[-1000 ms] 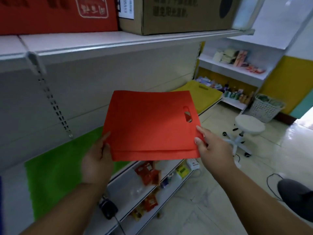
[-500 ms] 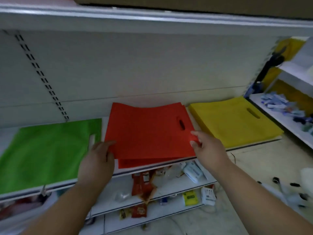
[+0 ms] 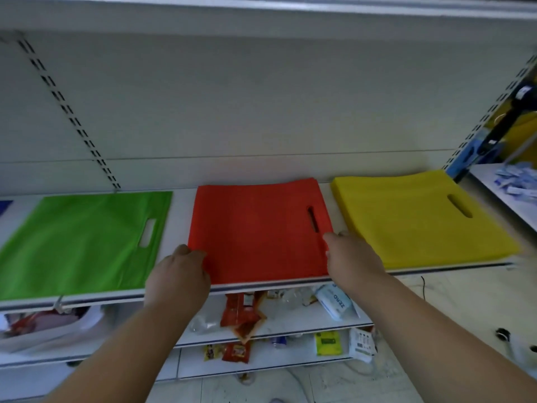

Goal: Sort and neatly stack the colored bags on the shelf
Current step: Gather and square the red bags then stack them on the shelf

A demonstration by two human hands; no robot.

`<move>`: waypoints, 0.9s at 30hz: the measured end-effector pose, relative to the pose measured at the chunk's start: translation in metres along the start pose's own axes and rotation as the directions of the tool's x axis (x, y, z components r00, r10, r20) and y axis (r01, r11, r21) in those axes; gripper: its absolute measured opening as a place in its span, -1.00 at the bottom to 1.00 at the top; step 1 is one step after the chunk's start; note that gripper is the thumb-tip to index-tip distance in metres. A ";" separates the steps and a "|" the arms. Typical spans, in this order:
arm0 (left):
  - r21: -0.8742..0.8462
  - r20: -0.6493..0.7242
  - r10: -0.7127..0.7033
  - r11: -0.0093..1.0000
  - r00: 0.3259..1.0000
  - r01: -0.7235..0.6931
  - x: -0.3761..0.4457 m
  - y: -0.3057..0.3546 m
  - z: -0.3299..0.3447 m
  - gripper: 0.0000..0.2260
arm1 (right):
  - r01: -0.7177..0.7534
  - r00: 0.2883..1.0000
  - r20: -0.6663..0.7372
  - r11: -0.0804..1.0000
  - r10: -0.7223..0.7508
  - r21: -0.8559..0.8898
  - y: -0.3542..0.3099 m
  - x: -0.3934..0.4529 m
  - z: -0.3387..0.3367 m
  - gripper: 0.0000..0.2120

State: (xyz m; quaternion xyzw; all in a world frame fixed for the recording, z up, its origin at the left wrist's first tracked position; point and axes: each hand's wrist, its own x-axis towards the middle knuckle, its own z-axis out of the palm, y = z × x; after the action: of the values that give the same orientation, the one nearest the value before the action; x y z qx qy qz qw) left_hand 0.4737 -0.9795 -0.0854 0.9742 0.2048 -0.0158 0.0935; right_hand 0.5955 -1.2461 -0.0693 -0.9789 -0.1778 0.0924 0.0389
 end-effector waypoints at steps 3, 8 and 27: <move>0.025 -0.043 0.000 1.000 0.999 0.001 -0.003 -0.002 -0.002 -0.71 | -0.029 0.998 -0.055 0.994 0.023 -0.107 -0.009 -0.005 -0.010 -0.78; -0.055 -0.166 0.035 0.997 0.985 -0.045 -0.024 -0.028 -0.013 -0.67 | 0.101 0.975 -0.187 0.990 -0.118 -0.101 -0.064 -0.021 -0.033 -0.58; -0.218 -0.406 -0.568 0.821 0.716 0.528 -0.273 -0.485 -0.098 -0.70 | 0.819 0.560 -0.360 0.563 -0.746 0.107 -0.617 -0.151 -0.016 -0.48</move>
State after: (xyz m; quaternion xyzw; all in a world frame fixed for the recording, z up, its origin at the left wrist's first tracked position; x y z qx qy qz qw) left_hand 0.0280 -0.6331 -0.0551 0.8403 0.5006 0.1937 0.0762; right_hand 0.2496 -0.7244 0.0391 -0.7828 -0.5764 -0.0486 0.2296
